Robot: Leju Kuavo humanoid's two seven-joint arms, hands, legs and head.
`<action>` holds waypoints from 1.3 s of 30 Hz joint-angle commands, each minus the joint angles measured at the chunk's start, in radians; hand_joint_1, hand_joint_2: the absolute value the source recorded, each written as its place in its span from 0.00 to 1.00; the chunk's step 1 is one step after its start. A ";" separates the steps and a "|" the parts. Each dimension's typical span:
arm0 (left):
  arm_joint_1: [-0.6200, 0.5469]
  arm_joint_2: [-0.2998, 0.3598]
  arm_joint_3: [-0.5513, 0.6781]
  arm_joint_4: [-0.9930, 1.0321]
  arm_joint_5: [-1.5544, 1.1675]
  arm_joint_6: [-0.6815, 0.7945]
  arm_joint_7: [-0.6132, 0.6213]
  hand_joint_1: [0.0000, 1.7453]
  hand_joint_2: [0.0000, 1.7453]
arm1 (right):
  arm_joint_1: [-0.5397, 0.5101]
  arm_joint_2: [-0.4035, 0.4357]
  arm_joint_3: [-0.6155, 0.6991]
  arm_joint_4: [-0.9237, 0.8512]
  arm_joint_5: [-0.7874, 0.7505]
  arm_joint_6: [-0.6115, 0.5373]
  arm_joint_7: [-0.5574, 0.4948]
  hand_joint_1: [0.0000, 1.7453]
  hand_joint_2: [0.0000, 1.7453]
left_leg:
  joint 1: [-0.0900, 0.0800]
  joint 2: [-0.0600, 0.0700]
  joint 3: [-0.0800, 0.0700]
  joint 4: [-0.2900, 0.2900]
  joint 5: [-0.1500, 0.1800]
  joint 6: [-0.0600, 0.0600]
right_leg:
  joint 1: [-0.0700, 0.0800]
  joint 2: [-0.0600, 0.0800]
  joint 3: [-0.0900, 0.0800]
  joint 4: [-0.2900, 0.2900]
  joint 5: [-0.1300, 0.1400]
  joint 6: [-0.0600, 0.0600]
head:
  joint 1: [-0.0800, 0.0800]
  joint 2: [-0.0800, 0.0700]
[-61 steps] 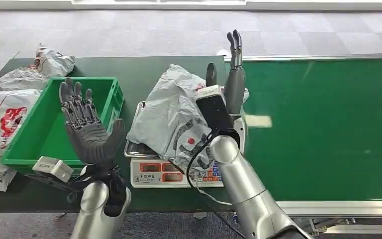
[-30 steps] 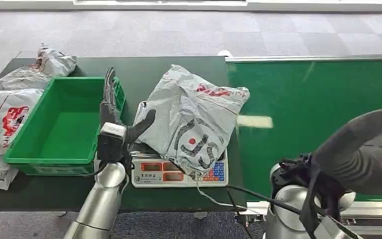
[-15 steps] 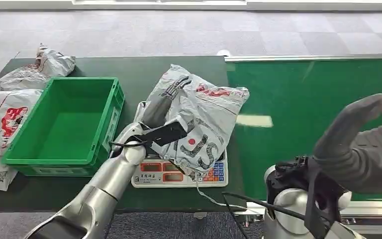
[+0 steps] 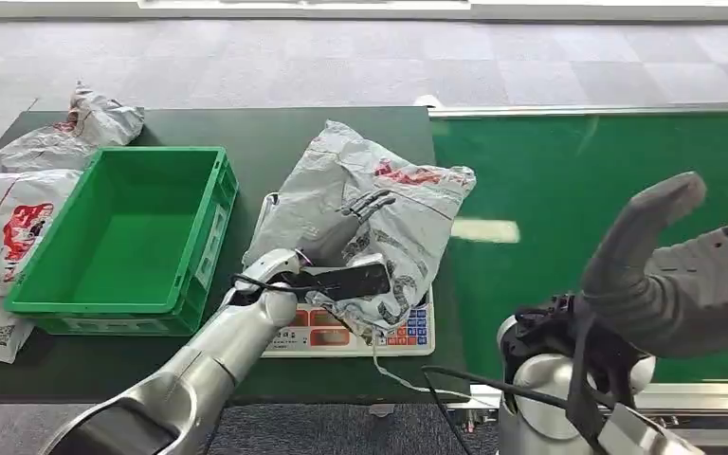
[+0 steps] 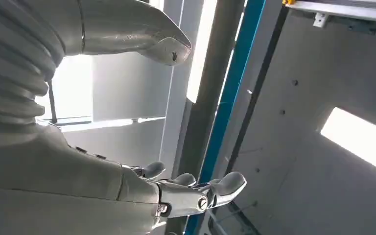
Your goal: Moved the parcel from conveyor to table for the left to box.
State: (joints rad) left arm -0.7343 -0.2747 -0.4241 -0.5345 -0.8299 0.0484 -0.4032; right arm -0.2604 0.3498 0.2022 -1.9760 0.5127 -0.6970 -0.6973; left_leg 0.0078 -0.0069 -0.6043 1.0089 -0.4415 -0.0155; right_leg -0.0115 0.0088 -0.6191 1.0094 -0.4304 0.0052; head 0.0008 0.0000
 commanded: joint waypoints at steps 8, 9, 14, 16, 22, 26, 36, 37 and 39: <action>-0.093 0.025 -0.349 0.248 -0.355 -0.017 0.358 1.00 1.00 | 0.059 -0.001 0.052 0.042 0.027 -0.001 -0.001 0.00 1.00 | 0.001 0.001 0.004 -0.002 0.000 0.000 | 0.001 0.000 0.005 -0.002 0.000 0.000 | 0.000 0.000; -0.094 0.031 -0.347 0.245 -0.361 -0.014 0.372 1.00 1.00 | 0.054 -0.001 0.057 0.046 0.031 -0.001 -0.001 0.00 1.00 | 0.001 0.002 0.004 -0.001 -0.001 0.000 | 0.001 0.000 0.004 -0.002 0.000 0.000 | 0.000 0.000; -0.094 0.047 -0.314 0.214 -0.355 0.043 0.387 1.00 1.00 | 0.044 -0.001 0.071 0.056 0.042 -0.001 -0.001 0.00 1.00 | 0.001 0.003 0.006 -0.003 0.000 0.000 | 0.001 0.002 0.006 -0.003 0.001 -0.001 | 0.000 0.000; -0.094 0.052 -0.292 0.196 -0.349 0.087 0.388 1.00 1.00 | 0.043 -0.001 0.073 0.057 0.049 -0.001 -0.001 0.00 1.00 | 0.001 0.004 0.006 -0.003 0.000 0.000 | 0.001 0.002 0.006 -0.003 0.001 -0.001 | 0.000 0.000; -0.082 0.075 -0.152 0.097 -0.259 0.252 0.310 1.00 1.00 | 0.048 -0.001 0.072 0.051 0.055 -0.001 -0.001 0.00 1.00 | 0.001 0.002 0.006 -0.003 0.001 -0.001 | 0.001 0.001 0.005 -0.002 0.001 -0.001 | 0.000 0.000; -0.040 0.114 0.051 -0.123 -0.239 0.613 0.302 1.00 1.00 | 0.063 -0.001 0.041 0.020 0.064 -0.001 -0.001 0.00 1.00 | 0.001 0.003 0.006 -0.003 0.000 -0.001 | 0.001 0.001 0.006 -0.003 0.001 -0.001 | 0.000 0.000; 0.046 0.379 -0.026 -0.427 -0.741 0.650 0.889 1.00 1.00 | 0.078 -0.001 0.007 0.024 0.081 -0.001 -0.001 0.00 1.00 | 0.001 0.005 0.007 -0.004 0.000 -0.001 | 0.002 0.004 0.005 -0.004 0.001 -0.002 | 0.000 0.000; 0.043 0.435 -0.065 -0.437 -0.741 0.649 0.947 1.00 1.00 | 0.080 -0.001 0.005 0.026 0.082 -0.001 -0.001 0.00 1.00 | 0.002 0.006 0.006 -0.003 0.000 -0.001 | 0.002 0.005 0.004 -0.003 0.001 -0.002 | 0.000 0.000; 0.043 0.435 -0.065 -0.437 -0.741 0.649 0.947 1.00 1.00 | 0.080 -0.001 0.005 0.026 0.082 -0.001 -0.001 0.00 1.00 | 0.002 0.007 0.006 -0.003 0.000 -0.001 | 0.002 0.006 0.004 -0.002 0.001 -0.002 | 0.000 0.000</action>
State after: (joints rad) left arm -0.7053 -0.0514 -0.3799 -0.8612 -1.5118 0.6973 0.4025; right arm -0.2440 0.3433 0.2323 -1.9688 0.5863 -0.6973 -0.6973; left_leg 0.0091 -0.0054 -0.6029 1.0083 -0.4405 -0.0169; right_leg -0.0102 0.0110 -0.6184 1.0097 -0.4298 0.0039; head 0.0011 0.0000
